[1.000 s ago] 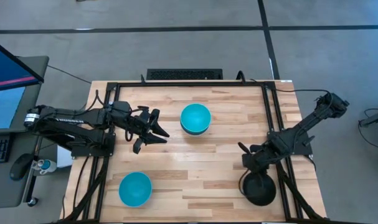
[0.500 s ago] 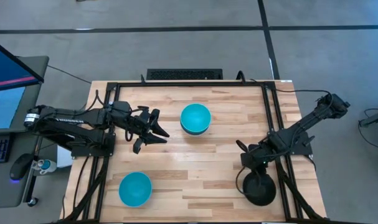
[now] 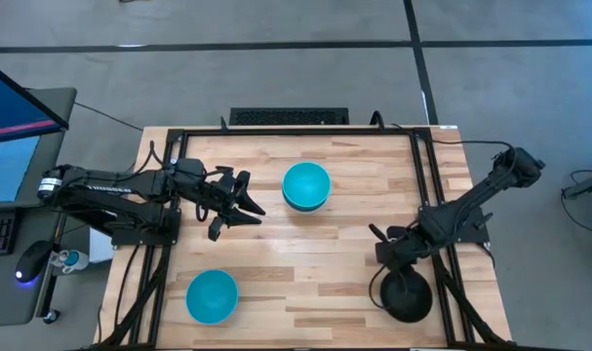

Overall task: Nest bowls inside each other
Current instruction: Stack the black bowl on the blue bowl

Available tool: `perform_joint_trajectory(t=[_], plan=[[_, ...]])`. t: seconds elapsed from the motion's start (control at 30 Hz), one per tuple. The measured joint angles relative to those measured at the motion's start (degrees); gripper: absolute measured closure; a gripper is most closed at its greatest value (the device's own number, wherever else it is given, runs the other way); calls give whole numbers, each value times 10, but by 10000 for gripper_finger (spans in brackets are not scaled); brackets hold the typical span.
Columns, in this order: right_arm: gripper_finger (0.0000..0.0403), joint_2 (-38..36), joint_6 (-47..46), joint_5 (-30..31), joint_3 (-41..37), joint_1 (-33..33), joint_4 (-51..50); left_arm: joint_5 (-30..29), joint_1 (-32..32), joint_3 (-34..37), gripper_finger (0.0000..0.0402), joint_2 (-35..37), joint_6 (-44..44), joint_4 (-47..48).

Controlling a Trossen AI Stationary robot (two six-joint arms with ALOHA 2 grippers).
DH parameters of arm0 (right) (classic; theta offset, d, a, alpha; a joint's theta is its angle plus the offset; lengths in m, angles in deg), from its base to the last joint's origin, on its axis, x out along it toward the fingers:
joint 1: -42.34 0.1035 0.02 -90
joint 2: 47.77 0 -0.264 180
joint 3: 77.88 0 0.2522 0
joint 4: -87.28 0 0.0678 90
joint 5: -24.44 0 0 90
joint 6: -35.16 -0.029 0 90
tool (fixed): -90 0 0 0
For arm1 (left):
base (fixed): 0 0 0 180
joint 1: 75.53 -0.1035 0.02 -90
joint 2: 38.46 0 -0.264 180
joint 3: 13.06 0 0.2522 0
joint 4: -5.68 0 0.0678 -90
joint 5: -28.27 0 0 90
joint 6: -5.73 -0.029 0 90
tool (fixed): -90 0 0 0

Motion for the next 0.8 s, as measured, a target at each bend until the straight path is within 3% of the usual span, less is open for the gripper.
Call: perform_joint_trajectory(t=[0.3, 0.4, 0.6, 0.8], plan=[[217, 77, -1, 0, 0, 13, 28, 2, 0, 0, 290, 0, -1, 0], [252, 96, -1, -1, 0, 12, 25, 1, 0, 0, 290, 0, -1, 1], [383, 92, -4, -37, 2, 12, 25, 1, 0, 0, 290, 0, -1, 4], [391, 57, -46, -36, 32, 8, 15, 1, 0, 0, 290, 0, -1, 5]])
